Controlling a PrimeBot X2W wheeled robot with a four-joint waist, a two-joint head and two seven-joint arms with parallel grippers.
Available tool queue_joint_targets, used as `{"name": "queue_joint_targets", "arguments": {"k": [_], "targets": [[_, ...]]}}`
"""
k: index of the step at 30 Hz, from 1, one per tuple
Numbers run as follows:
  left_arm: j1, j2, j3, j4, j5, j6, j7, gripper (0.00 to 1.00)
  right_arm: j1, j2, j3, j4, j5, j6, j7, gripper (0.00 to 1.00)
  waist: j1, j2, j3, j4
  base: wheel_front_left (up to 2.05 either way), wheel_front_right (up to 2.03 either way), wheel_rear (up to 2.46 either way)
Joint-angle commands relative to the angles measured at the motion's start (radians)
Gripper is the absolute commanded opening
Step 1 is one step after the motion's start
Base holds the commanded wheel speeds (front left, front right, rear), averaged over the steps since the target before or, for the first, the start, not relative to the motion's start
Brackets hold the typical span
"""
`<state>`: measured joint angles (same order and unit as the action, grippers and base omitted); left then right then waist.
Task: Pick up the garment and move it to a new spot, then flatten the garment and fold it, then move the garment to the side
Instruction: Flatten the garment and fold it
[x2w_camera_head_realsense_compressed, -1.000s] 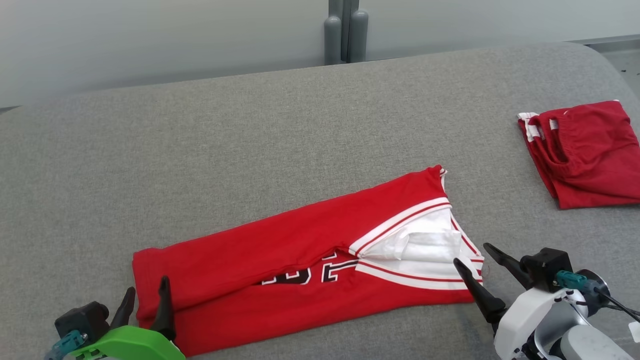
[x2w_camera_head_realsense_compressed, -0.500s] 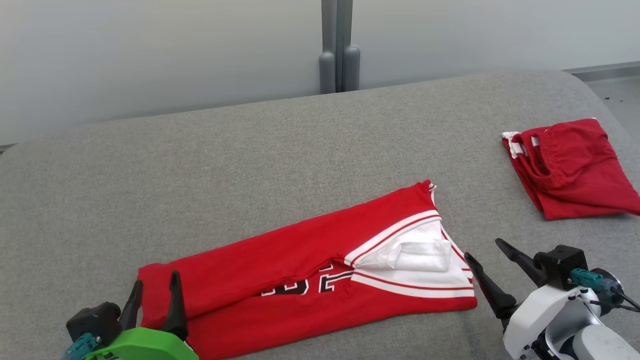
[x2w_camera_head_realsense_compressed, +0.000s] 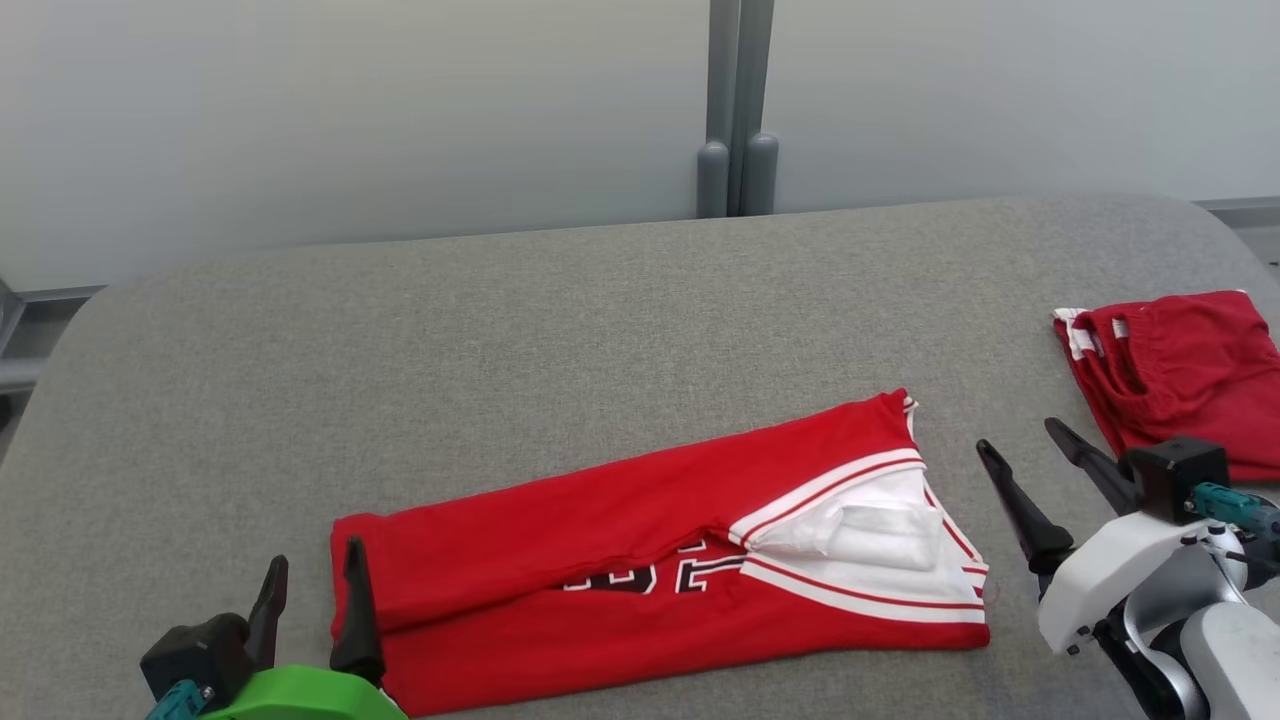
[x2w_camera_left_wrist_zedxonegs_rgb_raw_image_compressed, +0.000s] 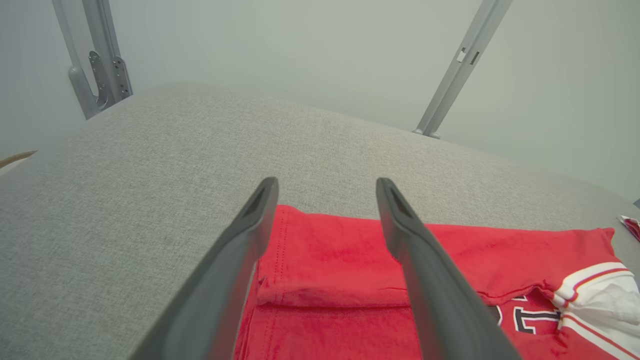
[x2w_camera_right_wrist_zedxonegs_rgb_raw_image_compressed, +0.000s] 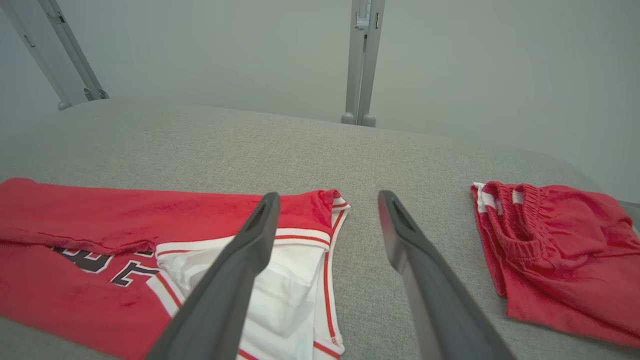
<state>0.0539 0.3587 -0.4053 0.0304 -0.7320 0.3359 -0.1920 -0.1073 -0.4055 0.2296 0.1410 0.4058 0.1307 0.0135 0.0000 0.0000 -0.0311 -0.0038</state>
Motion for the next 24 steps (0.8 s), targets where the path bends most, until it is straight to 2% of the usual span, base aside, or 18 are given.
{"name": "queue_joint_targets", "arguments": {"k": [1, 7, 13, 24], "targets": [[0.020, 0.002, 0.002, -0.009, 0.012, 0.008, -0.005, 1.00, -0.005, 0.018, -0.030, 0.014, -0.015, 0.000, 0.005, 1.00, 0.0000, 0.0000, -0.013, 0.029, 0.00, 0.00, 0.00], [0.023, -0.001, -0.005, -0.023, 0.012, 0.015, -0.001, 1.00, -0.014, 0.073, -0.118, 0.064, -0.042, 0.000, 0.035, 1.00, 0.0000, 0.0000, -0.011, 0.071, 0.00, 0.00, 0.00], [0.020, 0.003, -0.008, -0.032, 0.014, 0.017, 0.002, 1.00, -0.028, 0.112, -0.153, 0.159, -0.037, 0.000, 0.089, 1.00, 0.0000, 0.0000, 0.002, 0.124, 0.00, 0.00, 0.00], [-0.009, 0.005, -0.014, -0.036, 0.016, 0.015, 0.008, 1.00, -0.134, 0.125, -0.169, 0.408, -0.036, 0.000, 0.144, 1.00, 0.0000, 0.0000, 0.046, 0.207, 0.00, 0.00, 0.00]]}}
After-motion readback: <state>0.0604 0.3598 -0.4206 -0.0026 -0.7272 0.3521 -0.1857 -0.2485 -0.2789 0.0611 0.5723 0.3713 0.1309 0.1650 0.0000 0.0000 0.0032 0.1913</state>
